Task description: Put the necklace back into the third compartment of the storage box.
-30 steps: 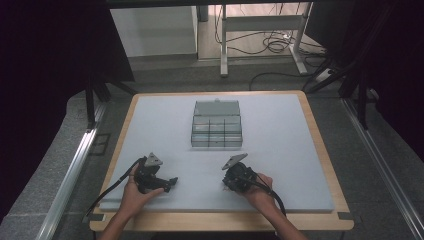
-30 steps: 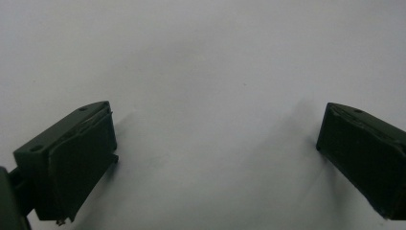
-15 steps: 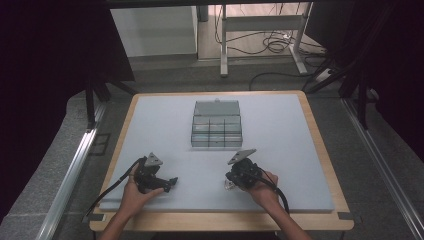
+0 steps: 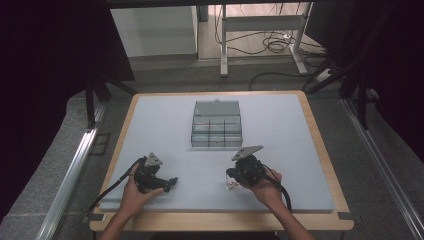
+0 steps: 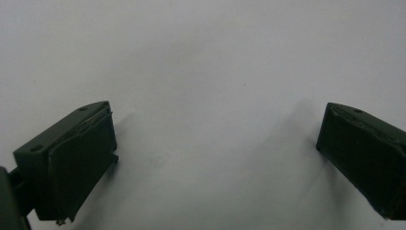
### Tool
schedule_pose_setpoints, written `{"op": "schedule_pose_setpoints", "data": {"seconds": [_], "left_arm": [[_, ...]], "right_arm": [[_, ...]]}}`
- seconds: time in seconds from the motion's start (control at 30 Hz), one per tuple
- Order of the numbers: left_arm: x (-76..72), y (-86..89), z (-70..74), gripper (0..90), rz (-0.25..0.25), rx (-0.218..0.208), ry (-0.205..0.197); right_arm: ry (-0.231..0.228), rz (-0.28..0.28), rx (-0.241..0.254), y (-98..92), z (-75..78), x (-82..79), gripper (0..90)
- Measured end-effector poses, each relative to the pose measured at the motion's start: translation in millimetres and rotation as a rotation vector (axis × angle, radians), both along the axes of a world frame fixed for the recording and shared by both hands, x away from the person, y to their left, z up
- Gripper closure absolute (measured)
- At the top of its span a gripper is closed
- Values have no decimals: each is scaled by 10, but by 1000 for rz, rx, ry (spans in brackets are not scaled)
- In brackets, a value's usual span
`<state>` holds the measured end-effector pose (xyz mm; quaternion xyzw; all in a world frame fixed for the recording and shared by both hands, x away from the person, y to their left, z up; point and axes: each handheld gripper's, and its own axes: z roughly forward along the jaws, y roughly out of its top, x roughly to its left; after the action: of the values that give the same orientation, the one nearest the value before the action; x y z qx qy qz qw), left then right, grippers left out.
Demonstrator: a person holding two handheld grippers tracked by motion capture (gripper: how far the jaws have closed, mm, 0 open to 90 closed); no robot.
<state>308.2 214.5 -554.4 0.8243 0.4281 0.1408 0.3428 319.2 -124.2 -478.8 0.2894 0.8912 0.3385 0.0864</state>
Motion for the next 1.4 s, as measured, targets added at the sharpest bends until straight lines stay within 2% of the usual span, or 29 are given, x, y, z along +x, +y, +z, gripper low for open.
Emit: {"op": "schedule_pose_setpoints", "data": {"seconds": [0.37, 0.5, 0.63, 0.73, 0.8, 0.83, 0.97, 1.4], "left_arm": [[-1, -3, -1, 0, 3, -3, 0], [-1, 0, 1, 0, 0, 0, 1], [-1, 1, 2, 0, -1, 2, 2], [-2, 1, 2, 0, -1, 2, 2], [-2, 1, 2, 0, -1, 2, 2], [-2, -1, 2, 0, 1, 0, 1], [-2, -2, 0, 0, 3, -2, 0], [1, 0, 1, 0, 0, 0, -1]], "right_arm": [[-34, -3, 47, -73, 227, -38, 881], [-46, -13, 86, -107, 338, -18, 881], [-58, -16, 91, -108, 415, -18, 881], [-93, -18, 103, -121, 595, -27, 881], [-103, -20, 106, -125, 647, -27, 881], [-114, -24, 121, -137, 755, -13, 881], [-123, -30, 144, -148, 893, 20, 881], [-152, -45, 157, -136, 1114, 103, 881]]}}
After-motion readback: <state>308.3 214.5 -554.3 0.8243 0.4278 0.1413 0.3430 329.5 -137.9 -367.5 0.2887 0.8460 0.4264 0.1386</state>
